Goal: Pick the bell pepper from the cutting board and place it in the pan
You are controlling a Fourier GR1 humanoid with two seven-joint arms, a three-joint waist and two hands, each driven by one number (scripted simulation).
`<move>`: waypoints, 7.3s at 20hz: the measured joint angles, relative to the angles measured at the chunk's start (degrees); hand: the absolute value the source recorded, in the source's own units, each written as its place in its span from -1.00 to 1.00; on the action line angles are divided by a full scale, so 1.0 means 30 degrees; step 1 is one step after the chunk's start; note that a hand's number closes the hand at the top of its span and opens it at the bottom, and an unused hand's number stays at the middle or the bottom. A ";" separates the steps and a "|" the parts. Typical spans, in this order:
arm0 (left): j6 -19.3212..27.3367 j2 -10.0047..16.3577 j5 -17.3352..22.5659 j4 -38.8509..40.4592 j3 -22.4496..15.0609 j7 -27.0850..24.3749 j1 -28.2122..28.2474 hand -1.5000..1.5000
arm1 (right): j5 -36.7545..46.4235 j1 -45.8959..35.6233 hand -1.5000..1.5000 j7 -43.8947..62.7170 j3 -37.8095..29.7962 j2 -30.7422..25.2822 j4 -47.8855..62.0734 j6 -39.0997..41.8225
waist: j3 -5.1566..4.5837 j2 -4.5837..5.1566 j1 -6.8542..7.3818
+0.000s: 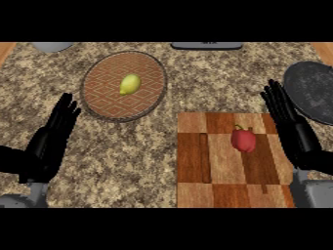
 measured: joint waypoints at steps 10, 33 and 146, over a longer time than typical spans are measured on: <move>-0.1540 -0.0812 0.0549 0.0663 -0.1745 0.1297 -0.0396 0.00 | 1.1039 -0.5282 -1.00 0.3114 0.4042 -0.5236 0.0252 -0.1637 | -0.0202 0.0660 0.0434; -0.2256 -0.1715 0.0818 0.1597 -0.1985 0.2454 -0.1025 0.00 | 2.3772 -1.0126 -1.00 1.7036 1.3588 -0.1159 0.4531 1.3457 | -0.0083 0.0484 0.0320; -0.5756 -0.5022 -0.2516 0.1956 0.0823 0.3714 -0.1521 0.00 | 1.6139 -1.1214 -1.00 -0.3652 -1.0169 -0.8477 2.3765 -1.0865 | 0.0204 0.1433 0.1670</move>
